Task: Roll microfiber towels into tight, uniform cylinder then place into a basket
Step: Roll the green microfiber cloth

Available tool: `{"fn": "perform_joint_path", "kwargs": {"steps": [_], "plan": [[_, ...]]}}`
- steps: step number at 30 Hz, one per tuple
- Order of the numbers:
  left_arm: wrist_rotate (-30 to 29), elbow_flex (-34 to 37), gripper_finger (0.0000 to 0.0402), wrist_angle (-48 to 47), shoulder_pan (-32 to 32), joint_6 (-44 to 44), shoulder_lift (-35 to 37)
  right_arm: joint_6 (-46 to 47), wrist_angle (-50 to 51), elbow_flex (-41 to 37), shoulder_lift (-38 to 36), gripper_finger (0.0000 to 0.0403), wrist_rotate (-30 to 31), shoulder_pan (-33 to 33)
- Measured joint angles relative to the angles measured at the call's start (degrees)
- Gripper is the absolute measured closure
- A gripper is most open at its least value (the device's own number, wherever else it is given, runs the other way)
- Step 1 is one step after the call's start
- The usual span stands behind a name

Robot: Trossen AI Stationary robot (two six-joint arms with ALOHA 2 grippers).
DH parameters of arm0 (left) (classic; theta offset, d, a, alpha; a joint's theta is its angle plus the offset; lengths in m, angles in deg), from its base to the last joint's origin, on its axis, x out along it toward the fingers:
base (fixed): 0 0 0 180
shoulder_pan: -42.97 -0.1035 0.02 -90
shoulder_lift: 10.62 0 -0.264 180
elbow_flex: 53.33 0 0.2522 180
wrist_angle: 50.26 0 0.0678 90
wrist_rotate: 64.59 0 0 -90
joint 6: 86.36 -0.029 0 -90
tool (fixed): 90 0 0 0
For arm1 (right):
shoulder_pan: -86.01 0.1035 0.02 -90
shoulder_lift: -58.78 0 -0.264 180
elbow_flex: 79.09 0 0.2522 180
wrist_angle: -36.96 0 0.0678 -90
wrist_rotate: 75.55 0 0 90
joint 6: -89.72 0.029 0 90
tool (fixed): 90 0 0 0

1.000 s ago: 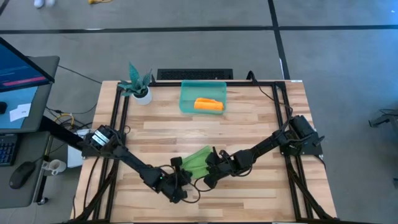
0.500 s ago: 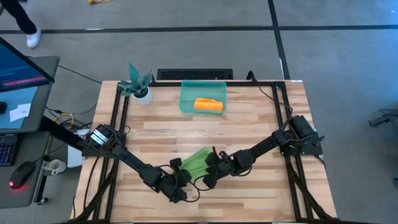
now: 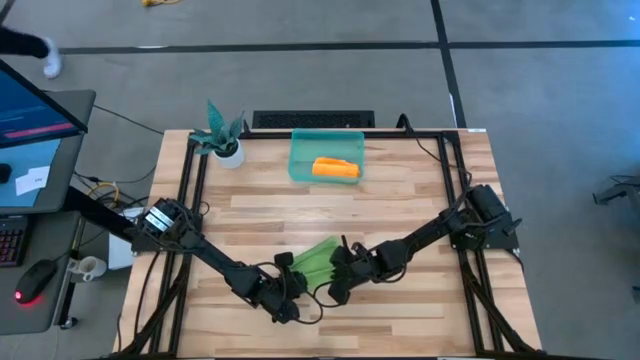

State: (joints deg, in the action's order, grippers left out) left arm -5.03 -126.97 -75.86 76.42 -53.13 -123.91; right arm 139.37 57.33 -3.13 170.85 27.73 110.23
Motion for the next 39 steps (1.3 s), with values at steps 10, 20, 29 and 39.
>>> {"fn": "perform_joint_path", "kwargs": {"steps": [10, 20, 29, 39], "plan": [[0.24, 0.04, 0.0386, -0.14, -0.04, -2.74, -0.04, -1.73, 11.58, -0.13, -9.14, 0.0283, 6.18, 1.25], [0.25, 0.04, 0.0386, -0.98, -0.04, -3.36, -0.02, -1.67, 21.42, -1.92, -19.41, 0.0283, 22.85, 11.83], [0.24, 0.04, 0.0386, -1.02, -0.02, -11.95, -0.02, -7.49, 17.15, -2.64, -13.36, 0.0283, 22.79, 17.50], [0.17, 0.12, 0.0386, -1.56, 2.29, -19.09, -0.02, -20.25, 8.00, -1.28, -5.96, 0.0262, 18.05, 12.18]]}}
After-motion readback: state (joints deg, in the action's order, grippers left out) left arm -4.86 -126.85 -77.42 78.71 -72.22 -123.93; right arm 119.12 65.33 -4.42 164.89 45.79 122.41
